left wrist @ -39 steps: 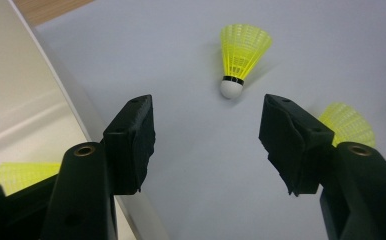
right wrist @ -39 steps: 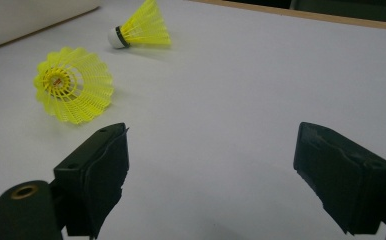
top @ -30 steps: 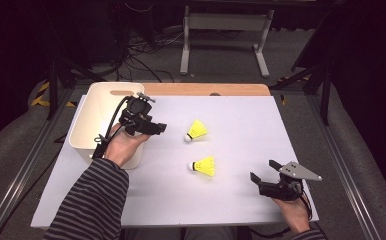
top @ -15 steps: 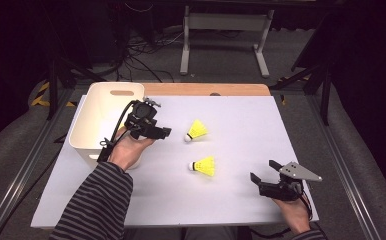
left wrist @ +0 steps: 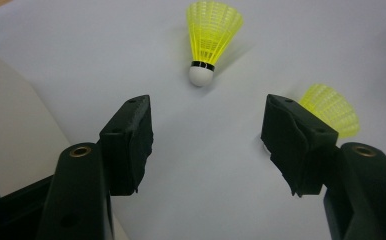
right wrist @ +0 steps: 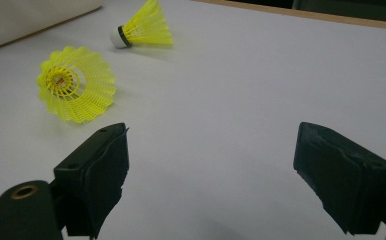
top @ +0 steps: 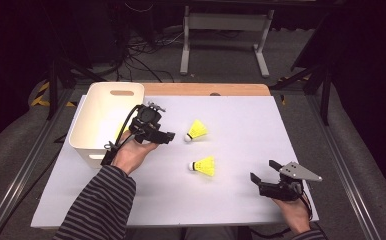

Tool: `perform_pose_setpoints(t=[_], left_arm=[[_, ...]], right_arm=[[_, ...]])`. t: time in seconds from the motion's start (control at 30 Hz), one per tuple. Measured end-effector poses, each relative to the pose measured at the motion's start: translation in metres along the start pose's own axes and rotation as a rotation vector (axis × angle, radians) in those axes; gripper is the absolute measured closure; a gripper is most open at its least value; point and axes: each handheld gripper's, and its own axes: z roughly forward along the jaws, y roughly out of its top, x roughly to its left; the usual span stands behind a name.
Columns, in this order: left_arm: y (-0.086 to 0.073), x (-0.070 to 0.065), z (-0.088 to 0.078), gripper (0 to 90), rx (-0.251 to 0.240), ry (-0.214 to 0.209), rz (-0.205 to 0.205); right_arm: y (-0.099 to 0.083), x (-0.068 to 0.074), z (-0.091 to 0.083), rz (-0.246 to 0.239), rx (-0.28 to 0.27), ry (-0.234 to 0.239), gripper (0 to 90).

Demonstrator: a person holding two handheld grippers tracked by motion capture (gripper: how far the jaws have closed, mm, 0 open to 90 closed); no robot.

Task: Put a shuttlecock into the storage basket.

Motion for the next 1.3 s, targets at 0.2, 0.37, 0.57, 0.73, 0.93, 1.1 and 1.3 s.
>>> perform_pose_setpoints(t=[0.2,0.37,0.57,0.73,0.93,1.1,1.3], left_arm=[[-0.003,-0.004,0.004,37.5,0.007,-0.006,0.007],[-0.005,-0.007,0.006,37.2,0.011,-0.011,0.014],[-0.006,-0.010,0.009,36.8,0.020,-0.020,0.026],[-0.007,-0.014,0.013,36.4,0.028,-0.026,0.030],[-0.009,-0.017,0.017,36.2,0.033,-0.031,0.036],[-0.010,-0.020,0.021,35.8,0.042,-0.040,0.039],[-0.012,-0.023,0.024,35.8,0.047,-0.049,0.044]], right_arm=[[0.000,0.000,0.000,0.000,0.001,-0.001,14.7],[0.000,0.000,0.000,-0.002,0.001,0.001,14.7],[0.000,0.000,0.000,-0.002,0.002,0.001,14.7],[0.000,0.000,0.000,-0.002,0.002,0.001,14.7],[0.000,0.000,0.000,-0.003,0.002,0.001,14.7],[0.000,0.001,0.000,-0.001,0.002,0.001,14.7],[0.000,0.001,0.000,-0.002,0.002,0.001,14.7]])
